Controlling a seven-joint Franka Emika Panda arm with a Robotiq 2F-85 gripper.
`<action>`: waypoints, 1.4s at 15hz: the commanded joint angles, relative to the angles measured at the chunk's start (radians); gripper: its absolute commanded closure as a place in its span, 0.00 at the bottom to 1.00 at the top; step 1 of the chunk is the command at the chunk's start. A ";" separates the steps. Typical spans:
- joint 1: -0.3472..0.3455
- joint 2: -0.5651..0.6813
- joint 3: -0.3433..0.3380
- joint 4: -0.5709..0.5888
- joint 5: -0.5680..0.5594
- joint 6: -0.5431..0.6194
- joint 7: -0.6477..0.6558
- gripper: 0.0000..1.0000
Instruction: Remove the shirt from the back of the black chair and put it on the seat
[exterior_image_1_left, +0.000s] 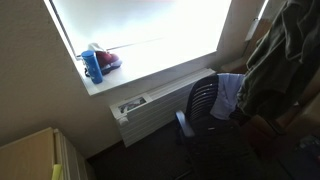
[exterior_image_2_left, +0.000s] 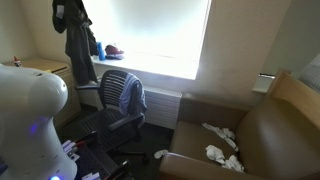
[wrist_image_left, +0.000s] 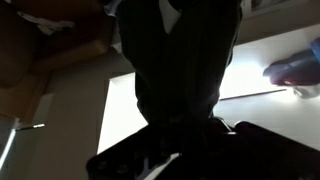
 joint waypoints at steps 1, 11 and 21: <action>-0.087 -0.050 -0.023 -0.179 0.108 0.037 -0.067 0.99; -0.216 0.085 -0.025 -0.521 0.021 0.564 0.077 0.94; -0.236 0.134 -0.034 -0.570 -0.017 0.664 0.120 0.70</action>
